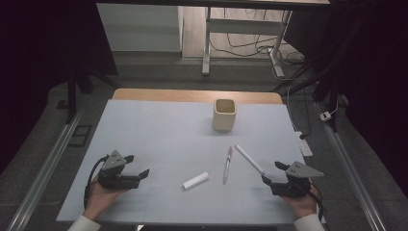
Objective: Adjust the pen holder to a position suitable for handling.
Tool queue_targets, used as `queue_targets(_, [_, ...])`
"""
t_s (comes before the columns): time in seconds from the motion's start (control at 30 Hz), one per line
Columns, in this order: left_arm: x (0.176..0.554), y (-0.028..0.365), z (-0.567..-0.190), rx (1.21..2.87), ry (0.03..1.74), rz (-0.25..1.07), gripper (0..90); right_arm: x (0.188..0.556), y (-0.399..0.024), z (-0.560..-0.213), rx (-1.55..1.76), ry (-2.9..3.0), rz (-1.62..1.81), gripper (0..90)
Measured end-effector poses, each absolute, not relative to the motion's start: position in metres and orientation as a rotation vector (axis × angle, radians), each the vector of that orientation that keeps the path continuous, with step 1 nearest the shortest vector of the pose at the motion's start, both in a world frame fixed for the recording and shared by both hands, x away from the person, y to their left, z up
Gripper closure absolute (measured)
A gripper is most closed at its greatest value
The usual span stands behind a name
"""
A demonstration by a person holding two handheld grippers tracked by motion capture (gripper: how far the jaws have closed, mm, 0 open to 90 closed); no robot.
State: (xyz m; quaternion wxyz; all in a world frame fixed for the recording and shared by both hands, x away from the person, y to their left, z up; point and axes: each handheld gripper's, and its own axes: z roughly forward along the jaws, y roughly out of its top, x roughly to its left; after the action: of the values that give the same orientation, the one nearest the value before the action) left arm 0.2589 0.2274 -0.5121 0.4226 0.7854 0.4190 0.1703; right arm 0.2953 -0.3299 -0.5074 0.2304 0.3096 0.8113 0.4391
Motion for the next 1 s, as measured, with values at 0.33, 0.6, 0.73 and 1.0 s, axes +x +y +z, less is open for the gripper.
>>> queue_targets(0.33, [0.2589,0.2264,-0.5113,1.981,1.036,0.449,17.8,0.2958,-0.3302,-0.5079,0.863,2.241,1.217,24.6])
queue_targets(0.6, [0.2583,0.2267,-0.5108,1.974,1.031,0.452,17.9,0.2939,-0.3279,-0.5064,0.859,2.237,1.222,25.4])
queue_targets(0.73, [0.2585,0.2262,-0.5116,1.983,1.028,0.454,17.9,0.2951,-0.327,-0.5066,0.87,2.242,1.216,25.9])
queue_targets(1.0, [0.2601,0.226,-0.5137,1.989,1.028,0.449,18.1,0.3002,-0.322,-0.5014,0.893,2.237,1.206,27.5])
